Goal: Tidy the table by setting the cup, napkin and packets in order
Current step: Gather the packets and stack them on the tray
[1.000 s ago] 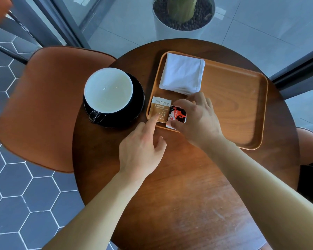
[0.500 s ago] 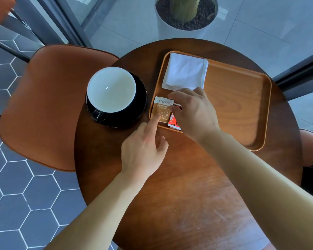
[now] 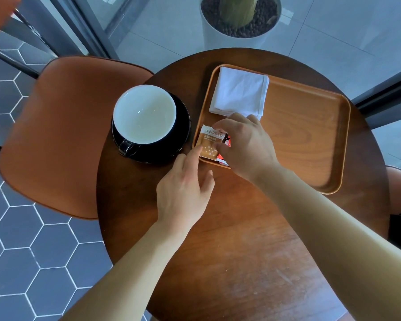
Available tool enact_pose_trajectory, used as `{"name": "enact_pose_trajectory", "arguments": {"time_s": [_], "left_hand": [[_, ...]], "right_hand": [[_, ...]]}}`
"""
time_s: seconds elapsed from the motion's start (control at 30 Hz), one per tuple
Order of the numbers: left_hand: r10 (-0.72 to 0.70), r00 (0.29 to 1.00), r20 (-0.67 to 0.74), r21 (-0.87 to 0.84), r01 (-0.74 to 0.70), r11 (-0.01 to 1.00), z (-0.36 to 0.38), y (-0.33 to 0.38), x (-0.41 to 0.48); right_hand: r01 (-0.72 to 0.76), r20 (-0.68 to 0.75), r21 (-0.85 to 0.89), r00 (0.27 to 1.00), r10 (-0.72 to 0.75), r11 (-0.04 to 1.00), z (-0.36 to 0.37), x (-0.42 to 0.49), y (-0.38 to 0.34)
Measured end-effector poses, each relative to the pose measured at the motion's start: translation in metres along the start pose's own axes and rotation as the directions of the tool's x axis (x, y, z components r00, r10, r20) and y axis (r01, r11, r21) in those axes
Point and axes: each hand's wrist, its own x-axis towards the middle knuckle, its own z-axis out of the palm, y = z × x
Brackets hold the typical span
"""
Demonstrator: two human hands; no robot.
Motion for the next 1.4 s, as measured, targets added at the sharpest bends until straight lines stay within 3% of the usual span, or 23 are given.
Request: {"name": "enact_pose_trajectory", "arguments": {"time_s": [0.27, 0.47, 0.93, 1.4], "left_hand": [[0.004, 1.000, -0.010, 0.009, -0.004, 1.000, 0.002, -0.001, 0.000], [0.000, 1.000, 0.005, 0.016, 0.000, 1.000, 0.001, 0.000, 0.001], [0.038, 0.999, 0.039, 0.060, -0.040, 0.997, 0.002, 0.001, 0.001], [0.022, 0.999, 0.049, 0.060, -0.025, 0.998, 0.002, 0.001, 0.002]], "right_hand": [[0.002, -0.026, 0.051, 1.000, -0.001, 0.999, -0.001, -0.001, 0.001], [-0.052, -0.140, 0.117, 0.988, 0.068, 0.992, -0.005, -0.017, 0.016], [0.059, -0.018, 0.057, 0.998, -0.058, 0.997, -0.007, -0.040, 0.027], [0.036, 0.025, 0.087, 0.999, -0.038, 0.996, -0.010, -0.033, 0.029]]}}
